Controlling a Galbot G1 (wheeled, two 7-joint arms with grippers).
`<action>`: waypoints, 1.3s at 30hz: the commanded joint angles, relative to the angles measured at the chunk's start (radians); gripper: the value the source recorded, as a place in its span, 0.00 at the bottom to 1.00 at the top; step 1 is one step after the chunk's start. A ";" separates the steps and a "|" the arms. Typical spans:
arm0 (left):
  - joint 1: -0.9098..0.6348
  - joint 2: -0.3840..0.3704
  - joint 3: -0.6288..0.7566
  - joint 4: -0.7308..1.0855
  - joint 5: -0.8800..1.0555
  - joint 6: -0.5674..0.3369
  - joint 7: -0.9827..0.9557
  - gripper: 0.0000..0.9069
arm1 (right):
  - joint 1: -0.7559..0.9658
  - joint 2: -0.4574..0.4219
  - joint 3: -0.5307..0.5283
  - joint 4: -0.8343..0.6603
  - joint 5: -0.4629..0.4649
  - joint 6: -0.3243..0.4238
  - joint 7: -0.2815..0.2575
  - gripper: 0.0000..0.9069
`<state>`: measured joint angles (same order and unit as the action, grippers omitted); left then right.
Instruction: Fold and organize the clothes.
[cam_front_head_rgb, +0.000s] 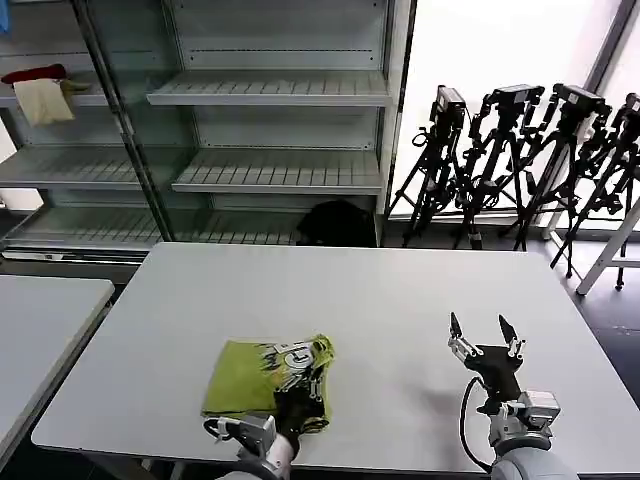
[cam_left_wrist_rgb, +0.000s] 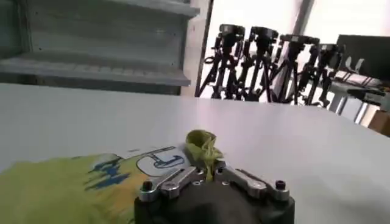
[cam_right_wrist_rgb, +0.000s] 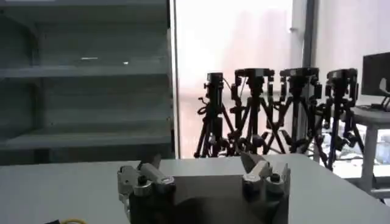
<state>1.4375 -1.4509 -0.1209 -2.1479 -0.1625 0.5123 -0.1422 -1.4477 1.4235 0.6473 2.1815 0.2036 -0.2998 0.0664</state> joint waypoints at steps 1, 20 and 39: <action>-0.011 -0.046 0.041 0.060 0.020 -0.002 -0.019 1.00 | -0.001 0.002 -0.004 0.000 -0.005 0.001 0.000 1.00; 0.005 -0.001 -0.155 -0.123 -0.165 -0.153 0.087 1.00 | 0.001 -0.003 -0.001 0.000 -0.002 -0.001 0.005 1.00; 0.094 0.197 -0.655 0.100 -0.413 -0.100 0.218 1.00 | 0.029 0.008 -0.030 -0.084 -0.012 0.004 0.011 1.00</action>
<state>1.5036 -1.3186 -0.6134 -2.1148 -0.4675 0.4022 0.0180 -1.4223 1.4298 0.6213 2.1198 0.1928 -0.2951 0.0771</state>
